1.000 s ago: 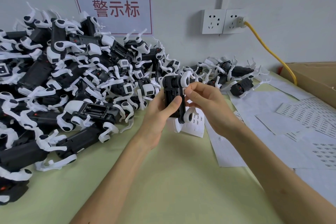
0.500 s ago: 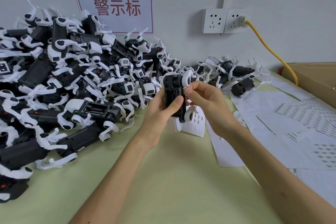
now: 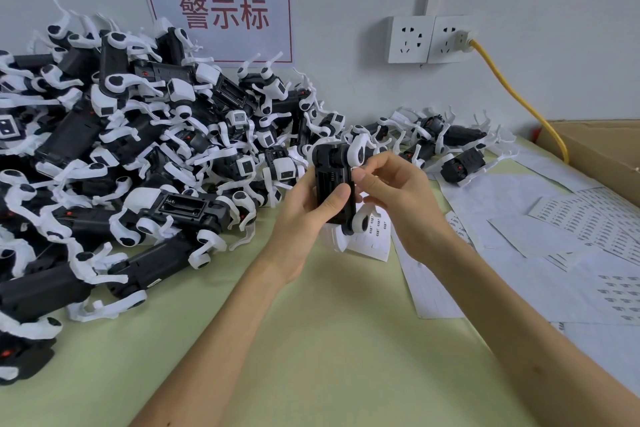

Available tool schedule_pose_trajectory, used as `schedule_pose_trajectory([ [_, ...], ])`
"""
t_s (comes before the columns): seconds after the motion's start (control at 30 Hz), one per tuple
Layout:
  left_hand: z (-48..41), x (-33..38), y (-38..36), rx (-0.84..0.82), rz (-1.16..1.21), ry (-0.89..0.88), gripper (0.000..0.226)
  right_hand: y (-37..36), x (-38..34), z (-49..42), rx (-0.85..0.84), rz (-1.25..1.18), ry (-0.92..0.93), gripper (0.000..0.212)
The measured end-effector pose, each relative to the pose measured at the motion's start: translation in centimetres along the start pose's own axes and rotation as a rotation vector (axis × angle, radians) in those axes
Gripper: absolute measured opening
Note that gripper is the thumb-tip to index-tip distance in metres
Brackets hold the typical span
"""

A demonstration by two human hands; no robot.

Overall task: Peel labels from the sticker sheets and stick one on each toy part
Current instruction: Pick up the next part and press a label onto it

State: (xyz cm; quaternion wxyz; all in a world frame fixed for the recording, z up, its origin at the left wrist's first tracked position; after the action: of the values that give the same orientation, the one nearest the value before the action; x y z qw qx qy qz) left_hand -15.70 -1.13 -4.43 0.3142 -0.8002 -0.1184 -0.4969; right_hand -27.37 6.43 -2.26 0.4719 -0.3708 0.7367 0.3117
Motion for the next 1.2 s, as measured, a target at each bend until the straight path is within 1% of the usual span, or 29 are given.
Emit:
schedule_pose_trajectory([
  [0.1,0.0,-0.2,-0.3,-0.027,0.045,0.038,0.036,-0.1,0.7,-0.1,-0.045,-0.052,-0.082,0.021],
  [0.13,0.0,-0.4,-0.4,-0.034,0.072,0.061,0.036,-0.3,0.8,-0.1,-0.071,-0.062,-0.100,0.019],
  [0.2,0.1,-0.7,-0.6,-0.046,0.139,0.112,0.039,-0.7,0.9,0.1,-0.109,-0.097,-0.110,0.007],
  [0.3,0.2,-0.8,-0.7,-0.069,0.208,0.155,0.041,-1.0,0.5,0.2,-0.123,-0.114,-0.102,0.005],
  [0.4,0.4,-1.0,-1.2,-0.116,0.223,0.178,0.036,-1.1,0.2,0.3,-0.111,-0.099,-0.089,0.033],
  [0.43,0.5,-1.2,-1.3,-0.128,0.240,0.199,0.036,-1.2,0.2,0.4,-0.106,-0.104,-0.093,0.039],
  [0.57,0.7,-1.1,-1.3,-0.144,0.278,0.234,0.033,-1.5,-0.1,0.5,-0.119,-0.113,-0.081,0.052],
  [0.7,0.7,-1.0,-1.0,-0.141,0.279,0.234,0.032,-1.9,-0.6,0.7,-0.147,-0.099,-0.054,0.051],
  [0.8,0.7,-0.9,-0.9,-0.125,0.278,0.234,0.034,-2.0,-0.4,0.6,-0.161,-0.113,-0.054,0.043],
  [0.9,0.6,-1.0,-0.6,-0.107,0.278,0.242,0.032,-2.2,-0.2,0.6,-0.168,-0.122,-0.057,0.039],
  [0.93,0.6,-1.0,-0.6,-0.103,0.278,0.244,0.031,-2.1,-0.1,0.5,-0.166,-0.128,-0.060,0.037],
  [1.03,0.7,-0.9,-0.7,-0.092,0.299,0.247,0.034,-2.0,-0.1,0.5,-0.161,-0.152,-0.067,0.019],
  [1.1,0.7,-0.8,-1.0,-0.103,0.307,0.238,0.035,-1.9,-0.2,0.6,-0.161,-0.173,-0.079,0.016],
  [1.13,0.7,-0.8,-1.1,-0.113,0.305,0.234,0.034,-1.9,-0.3,0.7,-0.153,-0.166,-0.081,0.018],
  [1.2,0.7,-0.9,-1.4,-0.130,0.301,0.236,0.031,-1.7,-0.5,0.7,-0.132,-0.141,-0.062,0.038],
])
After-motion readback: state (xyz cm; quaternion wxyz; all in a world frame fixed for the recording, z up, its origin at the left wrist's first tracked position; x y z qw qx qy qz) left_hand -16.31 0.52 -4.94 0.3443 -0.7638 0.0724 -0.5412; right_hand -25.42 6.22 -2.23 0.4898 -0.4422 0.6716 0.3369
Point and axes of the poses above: each hand's wrist, its own z-axis away from the middle knuckle, its own y-axis out of the back of the hand, x = y × z, the point moved 8 cm from there along -z, towards the middle knuckle, and after that the axes turned 12 degrees about z, right-handed, at the moved point
